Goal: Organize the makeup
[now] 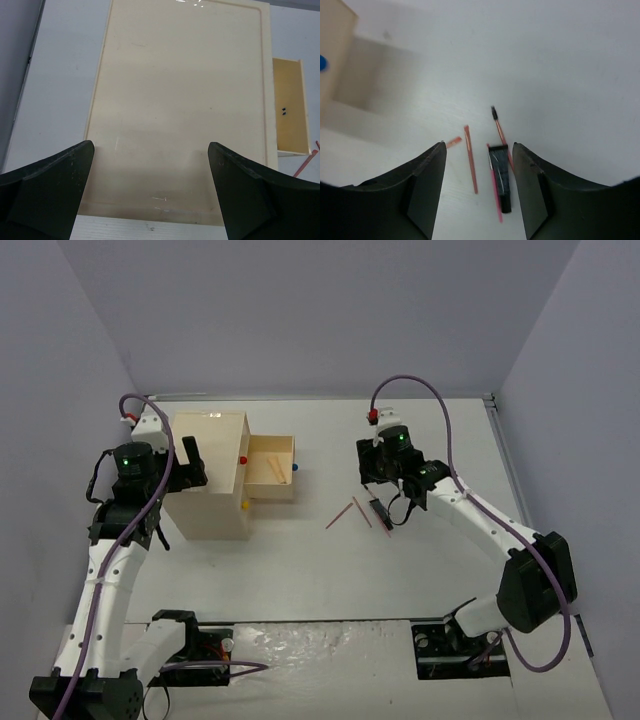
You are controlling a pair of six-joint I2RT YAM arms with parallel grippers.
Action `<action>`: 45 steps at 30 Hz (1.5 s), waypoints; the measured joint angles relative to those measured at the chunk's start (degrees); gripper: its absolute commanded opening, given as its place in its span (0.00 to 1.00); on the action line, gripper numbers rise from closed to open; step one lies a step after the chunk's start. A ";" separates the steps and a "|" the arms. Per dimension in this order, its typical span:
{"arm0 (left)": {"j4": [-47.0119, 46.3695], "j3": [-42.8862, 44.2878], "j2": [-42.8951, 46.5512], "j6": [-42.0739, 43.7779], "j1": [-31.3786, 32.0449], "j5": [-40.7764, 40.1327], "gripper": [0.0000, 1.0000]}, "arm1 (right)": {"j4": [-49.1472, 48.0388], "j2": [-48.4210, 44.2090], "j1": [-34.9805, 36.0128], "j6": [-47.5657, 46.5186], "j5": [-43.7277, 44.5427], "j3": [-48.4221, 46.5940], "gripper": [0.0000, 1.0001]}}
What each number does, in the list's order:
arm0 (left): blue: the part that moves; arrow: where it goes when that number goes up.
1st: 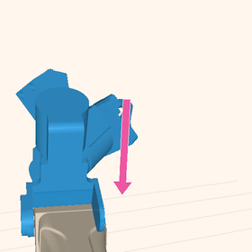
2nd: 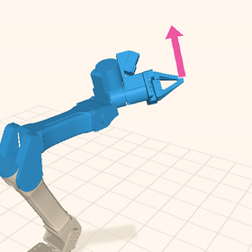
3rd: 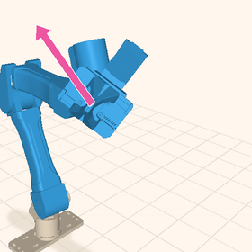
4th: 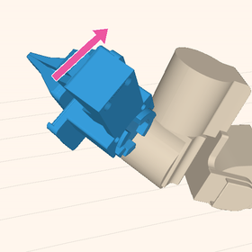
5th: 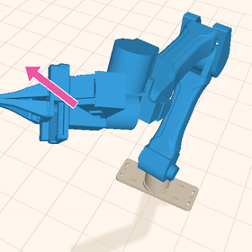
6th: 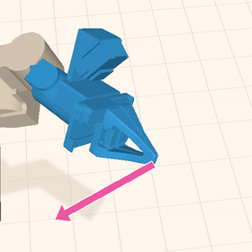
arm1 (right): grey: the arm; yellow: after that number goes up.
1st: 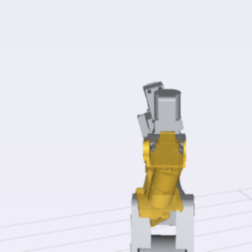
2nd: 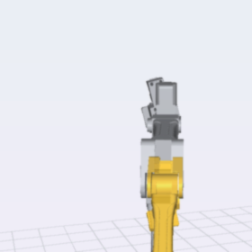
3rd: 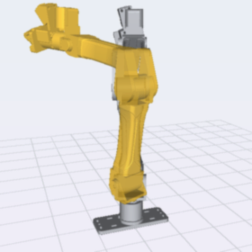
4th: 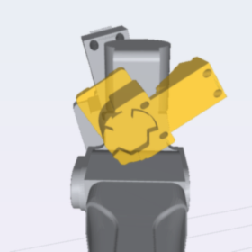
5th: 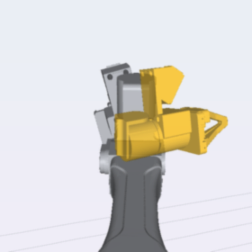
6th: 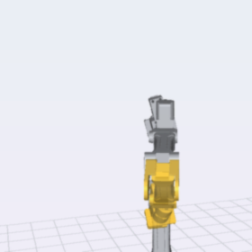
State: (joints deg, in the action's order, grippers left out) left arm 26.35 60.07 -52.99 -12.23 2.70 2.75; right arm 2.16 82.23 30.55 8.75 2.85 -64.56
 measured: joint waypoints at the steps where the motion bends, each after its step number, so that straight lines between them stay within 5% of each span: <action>1: 0.02 0.00 -0.22 0.00 -0.04 0.07 0.97 | 0.78 -0.28 -0.89 -0.06 0.43 2.53 0.51; 8: 0.00 0.00 -0.59 0.00 -0.08 0.23 0.97 | 5.08 2.03 -4.63 -0.09 -0.69 12.06 0.47; 25: 0.02 0.00 -0.59 -0.04 -0.08 0.27 0.97 | 4.02 12.43 -7.92 -1.19 -6.84 12.29 0.32; 35: 0.01 0.00 -0.59 -0.10 -0.08 0.43 0.97 | 3.22 13.14 -7.86 -1.56 -7.06 12.17 0.06; 45: 0.00 0.00 -0.59 -0.22 -0.08 0.45 0.97 | 4.91 11.35 -5.39 -1.59 -6.69 10.97 0.03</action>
State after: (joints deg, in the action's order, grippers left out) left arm 26.35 60.07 -53.58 -12.45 2.61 3.20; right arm 7.07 93.58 25.16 7.16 -3.84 -53.59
